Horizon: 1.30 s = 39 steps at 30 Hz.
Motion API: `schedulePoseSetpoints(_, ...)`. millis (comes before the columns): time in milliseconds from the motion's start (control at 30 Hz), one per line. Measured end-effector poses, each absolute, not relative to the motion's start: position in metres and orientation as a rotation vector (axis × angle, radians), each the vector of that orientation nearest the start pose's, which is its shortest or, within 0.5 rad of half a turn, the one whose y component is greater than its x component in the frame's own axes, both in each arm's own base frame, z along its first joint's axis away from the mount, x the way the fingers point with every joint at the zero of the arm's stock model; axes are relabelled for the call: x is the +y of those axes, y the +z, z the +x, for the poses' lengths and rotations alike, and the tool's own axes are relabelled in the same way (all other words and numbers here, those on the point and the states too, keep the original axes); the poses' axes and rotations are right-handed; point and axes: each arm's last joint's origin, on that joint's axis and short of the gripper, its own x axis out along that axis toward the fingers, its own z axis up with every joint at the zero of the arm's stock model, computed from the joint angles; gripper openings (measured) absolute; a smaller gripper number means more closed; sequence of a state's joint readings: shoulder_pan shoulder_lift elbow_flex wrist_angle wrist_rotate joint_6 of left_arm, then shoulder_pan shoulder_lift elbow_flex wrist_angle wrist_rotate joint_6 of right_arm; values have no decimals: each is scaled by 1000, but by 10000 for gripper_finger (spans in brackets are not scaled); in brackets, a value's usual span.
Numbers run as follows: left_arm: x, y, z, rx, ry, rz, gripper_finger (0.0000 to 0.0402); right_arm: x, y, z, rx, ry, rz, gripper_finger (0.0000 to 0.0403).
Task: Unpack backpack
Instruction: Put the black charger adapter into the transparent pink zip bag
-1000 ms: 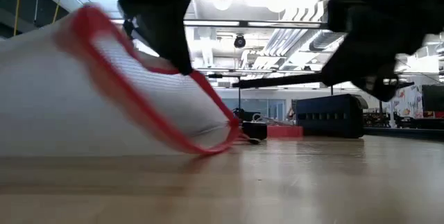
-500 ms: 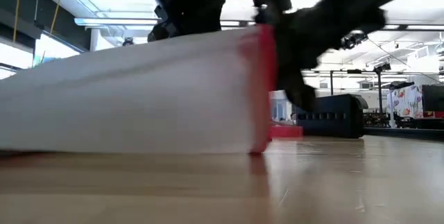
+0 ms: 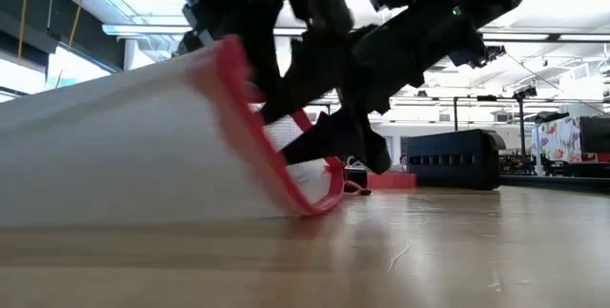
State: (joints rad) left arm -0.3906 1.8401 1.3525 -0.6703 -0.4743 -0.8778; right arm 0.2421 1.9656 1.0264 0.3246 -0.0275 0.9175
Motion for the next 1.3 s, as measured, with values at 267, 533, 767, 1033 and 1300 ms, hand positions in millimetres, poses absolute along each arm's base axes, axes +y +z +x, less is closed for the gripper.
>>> schedulePoseSetpoints(267, -133, 238, 333, 846, 520, -330, 0, 116, 177, 342, 821, -15, 613, 246)
schedulePoseSetpoints(533, -138, 301, 308, 630, 378, -325, 0, 132, 256, 286, 689, 41, 382, 247)
schedulePoseSetpoints(767, -130, 288, 295, 755, 512, -209, 0, 129, 280, 269, 558, -87, 347, 247)
schedulePoseSetpoints(1033, -142, 284, 302, 744, 432, -323, 0, 94, 239, 283, 681, -510, 454, 247)
schedulePoseSetpoints(1300, -143, 272, 282, 970, 479, -344, 0, 38, 206, 319, 879, -353, 263, 247)
